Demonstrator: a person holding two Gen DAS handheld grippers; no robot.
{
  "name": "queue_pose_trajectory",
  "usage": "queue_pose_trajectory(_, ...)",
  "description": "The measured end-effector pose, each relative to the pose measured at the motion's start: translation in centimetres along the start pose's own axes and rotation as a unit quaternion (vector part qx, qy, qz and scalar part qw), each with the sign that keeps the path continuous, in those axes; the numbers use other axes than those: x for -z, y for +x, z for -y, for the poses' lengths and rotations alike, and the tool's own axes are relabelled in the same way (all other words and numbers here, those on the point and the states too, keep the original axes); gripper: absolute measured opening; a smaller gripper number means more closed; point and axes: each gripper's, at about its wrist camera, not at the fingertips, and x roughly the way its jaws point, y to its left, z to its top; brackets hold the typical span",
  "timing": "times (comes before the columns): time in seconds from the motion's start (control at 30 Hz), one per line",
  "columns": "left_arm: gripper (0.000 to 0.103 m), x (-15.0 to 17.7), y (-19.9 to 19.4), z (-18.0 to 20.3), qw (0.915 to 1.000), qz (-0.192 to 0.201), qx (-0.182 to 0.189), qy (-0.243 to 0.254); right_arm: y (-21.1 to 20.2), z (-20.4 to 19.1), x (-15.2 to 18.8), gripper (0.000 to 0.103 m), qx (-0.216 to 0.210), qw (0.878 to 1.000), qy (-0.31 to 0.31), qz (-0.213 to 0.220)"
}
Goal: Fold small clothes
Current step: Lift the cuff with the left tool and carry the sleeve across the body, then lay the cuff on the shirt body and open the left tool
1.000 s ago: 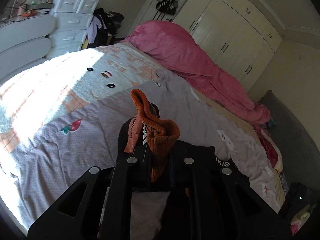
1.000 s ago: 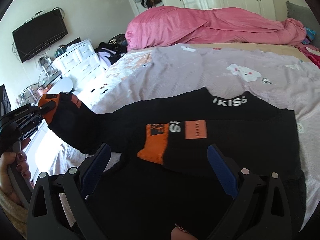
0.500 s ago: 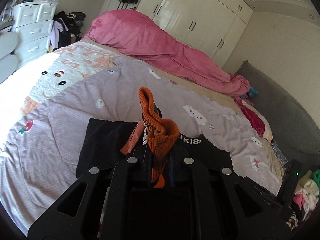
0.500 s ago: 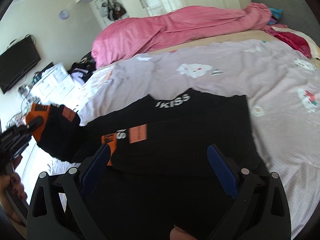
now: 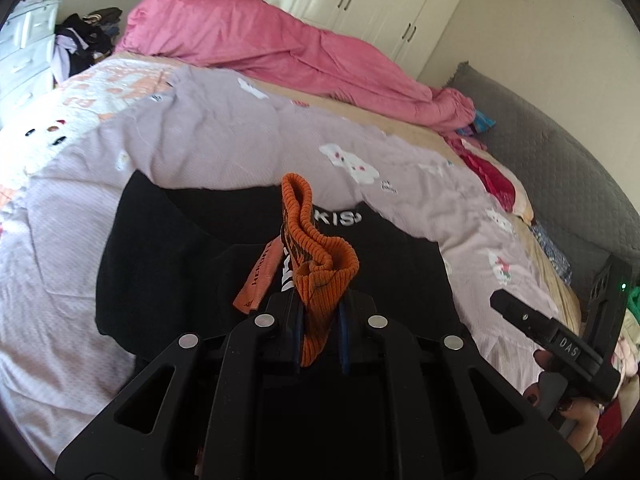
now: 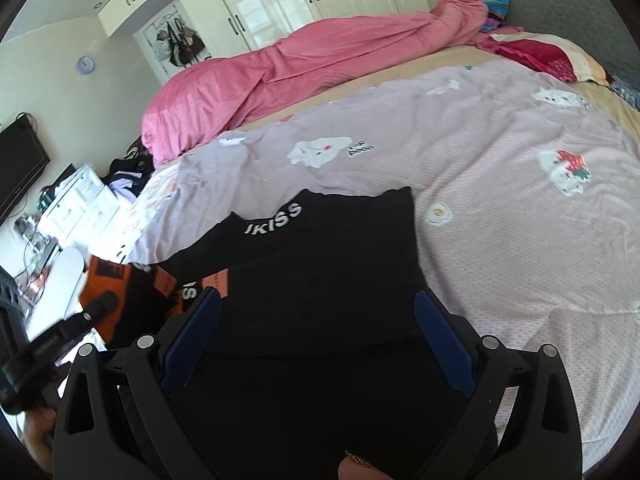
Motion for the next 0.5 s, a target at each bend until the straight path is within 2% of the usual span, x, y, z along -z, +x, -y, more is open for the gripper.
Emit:
queue_pose_trajectory(0.1, 0.007, 0.7, 1.6, 0.7, 0.9998, -0.02, 0.007, 0.001, 0.1, 0.6, 0.1, 0.097, -0.001, 1.0, 0.011, -0.004)
queue_pose_trajectory(0.27, 0.03, 2.0, 3.0, 1.5, 0.9985, -0.049, 0.025, 0.004, 0.6, 0.8, 0.1, 0.097, -0.001, 1.0, 0.013, -0.01)
queue_pose_trajectory(0.5, 0.046, 2.0, 1.8, 0.2, 0.9988, -0.045, 0.021, -0.006, 2.8, -0.6, 0.7, 0.097, -0.014, 0.999, -0.001, -0.038)
